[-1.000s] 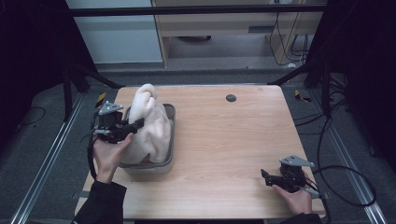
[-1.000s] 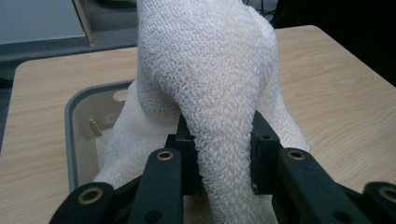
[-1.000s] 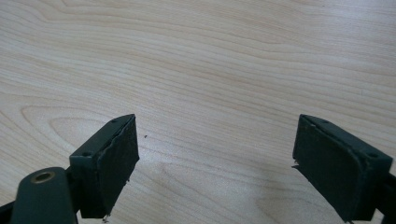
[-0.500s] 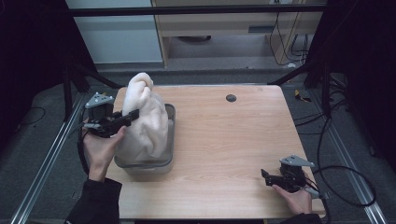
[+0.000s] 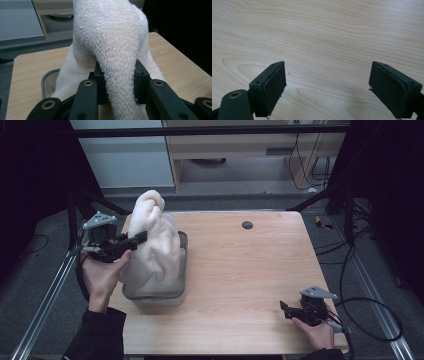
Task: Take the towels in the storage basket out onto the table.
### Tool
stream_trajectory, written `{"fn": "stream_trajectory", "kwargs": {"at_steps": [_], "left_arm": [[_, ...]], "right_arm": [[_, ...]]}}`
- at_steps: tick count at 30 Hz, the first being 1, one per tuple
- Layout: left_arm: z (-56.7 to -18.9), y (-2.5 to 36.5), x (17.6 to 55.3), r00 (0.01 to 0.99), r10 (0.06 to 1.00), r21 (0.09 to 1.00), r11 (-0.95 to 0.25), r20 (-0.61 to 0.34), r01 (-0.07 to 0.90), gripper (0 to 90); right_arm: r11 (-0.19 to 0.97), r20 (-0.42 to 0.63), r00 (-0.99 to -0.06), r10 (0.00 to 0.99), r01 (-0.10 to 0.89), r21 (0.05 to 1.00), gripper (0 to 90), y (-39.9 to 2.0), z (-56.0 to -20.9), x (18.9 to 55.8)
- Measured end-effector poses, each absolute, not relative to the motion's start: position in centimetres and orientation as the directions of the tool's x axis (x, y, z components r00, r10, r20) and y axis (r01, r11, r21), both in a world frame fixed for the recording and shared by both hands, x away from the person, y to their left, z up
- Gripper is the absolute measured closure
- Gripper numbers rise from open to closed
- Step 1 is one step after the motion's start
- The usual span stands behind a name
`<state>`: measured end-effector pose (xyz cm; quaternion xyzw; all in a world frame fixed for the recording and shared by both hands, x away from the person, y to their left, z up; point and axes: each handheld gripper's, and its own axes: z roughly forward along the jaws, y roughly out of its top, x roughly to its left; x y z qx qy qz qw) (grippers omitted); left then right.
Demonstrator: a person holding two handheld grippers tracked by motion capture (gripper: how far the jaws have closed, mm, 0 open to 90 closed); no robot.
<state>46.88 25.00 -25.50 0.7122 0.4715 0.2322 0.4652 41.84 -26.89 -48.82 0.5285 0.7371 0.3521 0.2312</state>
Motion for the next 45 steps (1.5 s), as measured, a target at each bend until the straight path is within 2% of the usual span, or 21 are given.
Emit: {"fn": "stream_trajectory", "kwargs": {"at_steps": [18,45], "left_arm": [[-22.9,23.6,45.9,0.486,0.87,0.898,-0.142,-0.088,0.416,70.3],[-22.0,16.9,46.6,0.589,0.807,0.894,-0.225,-0.053,0.388,70.3]], "right_arm": [[0.195,0.021,-0.329,0.944,0.609,0.769,13.6,-27.0,-48.7,41.8],[0.202,-0.003,-0.32,0.947,0.59,0.781,13.6,-27.2,-48.6,41.7]]}}
